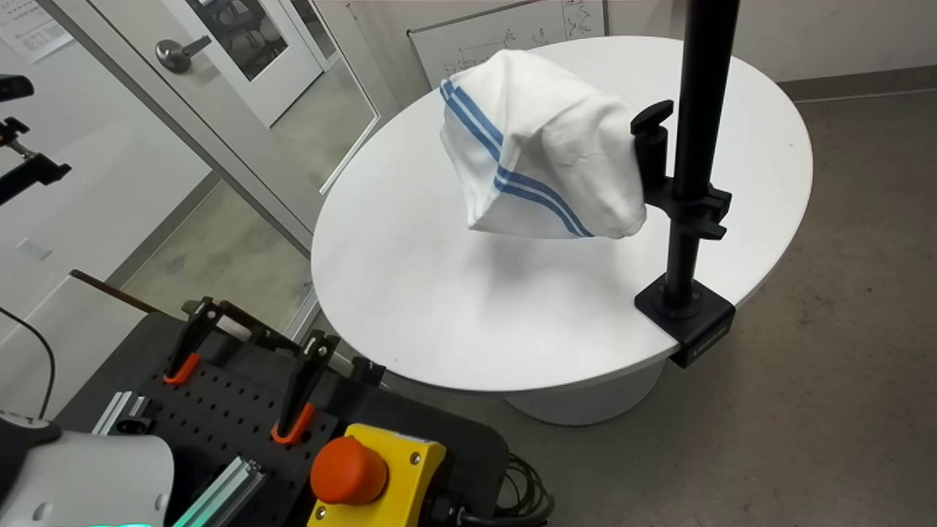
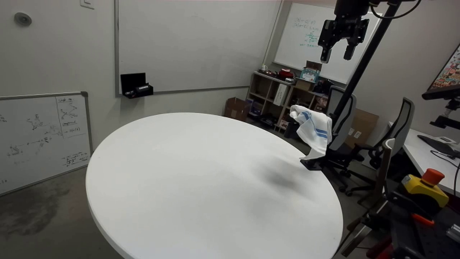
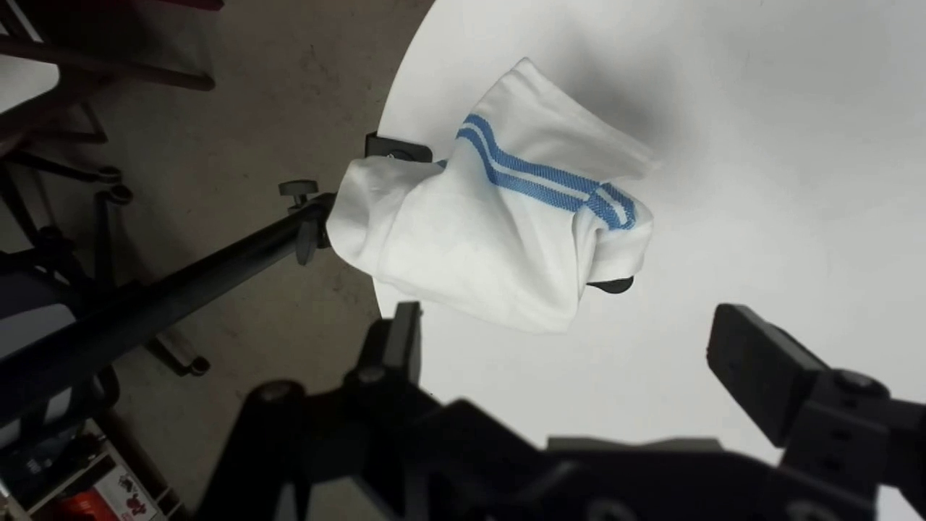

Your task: Unhang the cloth from the stand

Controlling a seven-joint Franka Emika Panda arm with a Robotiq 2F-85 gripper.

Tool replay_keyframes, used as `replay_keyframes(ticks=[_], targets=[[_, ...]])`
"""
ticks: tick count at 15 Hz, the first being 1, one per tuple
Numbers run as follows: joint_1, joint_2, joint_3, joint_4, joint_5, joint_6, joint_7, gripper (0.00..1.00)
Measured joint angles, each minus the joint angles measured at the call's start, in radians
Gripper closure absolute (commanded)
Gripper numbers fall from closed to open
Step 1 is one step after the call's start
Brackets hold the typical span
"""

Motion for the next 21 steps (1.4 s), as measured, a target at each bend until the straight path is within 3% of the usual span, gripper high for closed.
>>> replay_keyframes(ticks=[8,16,21], targets=[[0.007,0.003,0.001,-0.008,0.001,0.011,-0.020,0.00],[-0.006,0.074,-0.044,-0.036,0.000,0.250,-0.083,0.00],[-0.010,0.145,-0.077,-0.036,0.000,0.290,-0.089,0.00]])
